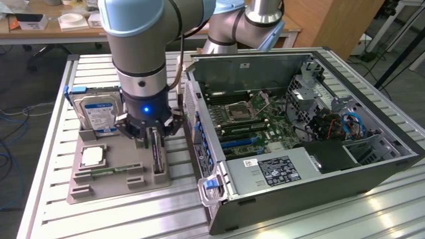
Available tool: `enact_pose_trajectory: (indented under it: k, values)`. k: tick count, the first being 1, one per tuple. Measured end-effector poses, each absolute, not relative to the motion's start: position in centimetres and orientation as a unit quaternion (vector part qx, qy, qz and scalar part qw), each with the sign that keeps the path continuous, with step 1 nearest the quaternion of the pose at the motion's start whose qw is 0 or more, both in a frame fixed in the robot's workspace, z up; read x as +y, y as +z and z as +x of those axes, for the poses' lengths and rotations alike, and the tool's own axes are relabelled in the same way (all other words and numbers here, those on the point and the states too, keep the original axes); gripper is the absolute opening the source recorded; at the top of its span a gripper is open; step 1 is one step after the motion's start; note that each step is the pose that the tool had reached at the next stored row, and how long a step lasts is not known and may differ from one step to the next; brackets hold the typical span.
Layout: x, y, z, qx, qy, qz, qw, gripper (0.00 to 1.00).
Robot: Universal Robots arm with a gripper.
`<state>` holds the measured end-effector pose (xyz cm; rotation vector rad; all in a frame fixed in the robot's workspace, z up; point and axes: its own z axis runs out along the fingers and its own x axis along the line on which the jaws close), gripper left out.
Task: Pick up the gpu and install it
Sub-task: 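Pick up the gpu and move the gpu toward the slot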
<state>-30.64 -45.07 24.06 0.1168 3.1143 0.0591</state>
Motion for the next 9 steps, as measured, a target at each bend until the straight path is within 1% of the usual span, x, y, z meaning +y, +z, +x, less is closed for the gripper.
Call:
enact_pose_trajectory:
  k: [8,9]
  values:
    - [-45.07,23.68,-30.62,0.999,0.019,0.037,0.012,0.41]
    - [-45.07,23.68,-30.62,0.999,0.019,0.037,0.012,0.4]
